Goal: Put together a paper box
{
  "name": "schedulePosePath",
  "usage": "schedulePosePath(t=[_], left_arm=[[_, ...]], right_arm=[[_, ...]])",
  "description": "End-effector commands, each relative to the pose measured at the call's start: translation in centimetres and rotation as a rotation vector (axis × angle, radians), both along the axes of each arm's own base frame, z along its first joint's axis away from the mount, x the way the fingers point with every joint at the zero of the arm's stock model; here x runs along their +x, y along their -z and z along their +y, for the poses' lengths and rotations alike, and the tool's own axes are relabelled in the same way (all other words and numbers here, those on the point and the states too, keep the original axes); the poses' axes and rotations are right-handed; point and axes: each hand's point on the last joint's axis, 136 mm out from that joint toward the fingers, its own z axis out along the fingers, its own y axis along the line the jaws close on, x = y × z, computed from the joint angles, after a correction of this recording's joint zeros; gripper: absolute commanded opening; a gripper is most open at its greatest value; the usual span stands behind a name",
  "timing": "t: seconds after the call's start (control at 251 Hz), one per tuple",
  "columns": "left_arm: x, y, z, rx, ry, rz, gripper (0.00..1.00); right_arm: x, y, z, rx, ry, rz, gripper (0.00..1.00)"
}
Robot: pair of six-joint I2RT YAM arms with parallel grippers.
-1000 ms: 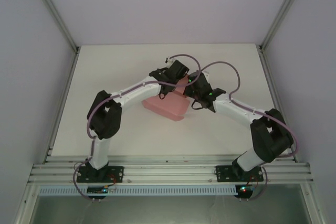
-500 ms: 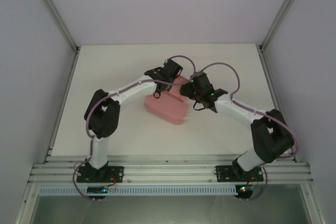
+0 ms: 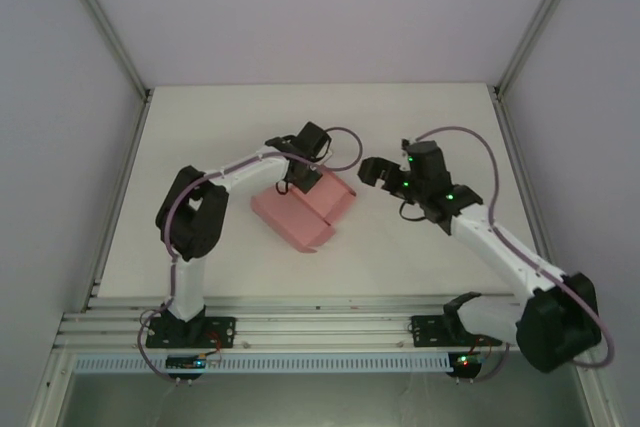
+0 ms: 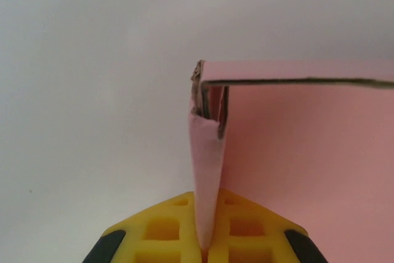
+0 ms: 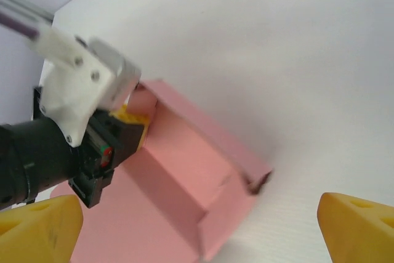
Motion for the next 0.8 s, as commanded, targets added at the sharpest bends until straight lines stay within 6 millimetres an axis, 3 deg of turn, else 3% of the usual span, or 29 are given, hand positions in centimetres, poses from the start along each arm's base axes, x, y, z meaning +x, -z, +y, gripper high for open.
schedulePosePath(t=[0.0, 0.108, 0.239, 0.407, 0.471, 0.551, 0.702, 0.798], left_arm=[[1.2, -2.1, 1.1, 0.013, -0.044, -0.052, 0.00], [2.0, -3.8, 1.0, -0.059, -0.160, -0.061, 0.00], [2.4, -6.1, 0.6, -0.115, -0.243, -0.144, 0.00], [1.6, -8.9, 0.3, -0.188, -0.325, -0.200, 0.00], [1.3, -9.7, 0.0, -0.203, -0.328, -0.223, 0.00], [0.9, -9.7, -0.4, -0.203, -0.327, -0.224, 0.00], [0.3, -9.5, -0.9, -0.200, -0.314, -0.214, 0.00], [0.1, -9.5, -1.1, -0.198, -0.309, -0.214, 0.00]], right_arm=[[-1.9, 1.7, -2.8, -0.093, 0.059, 0.065, 1.00], [-2.6, 2.5, -1.6, -0.083, 0.008, 0.089, 1.00], [-1.7, 4.0, 0.8, -0.063, -0.059, 0.109, 0.96], [0.4, 5.1, 3.4, -0.055, -0.097, 0.094, 0.69], [1.0, 5.4, 4.0, -0.050, -0.109, 0.105, 0.66], [2.2, 5.2, 5.1, -0.022, -0.130, 0.080, 0.65], [2.5, 6.3, 6.7, 0.022, -0.185, 0.105, 0.62], [2.8, 7.0, 6.3, 0.004, -0.154, 0.122, 0.44]])
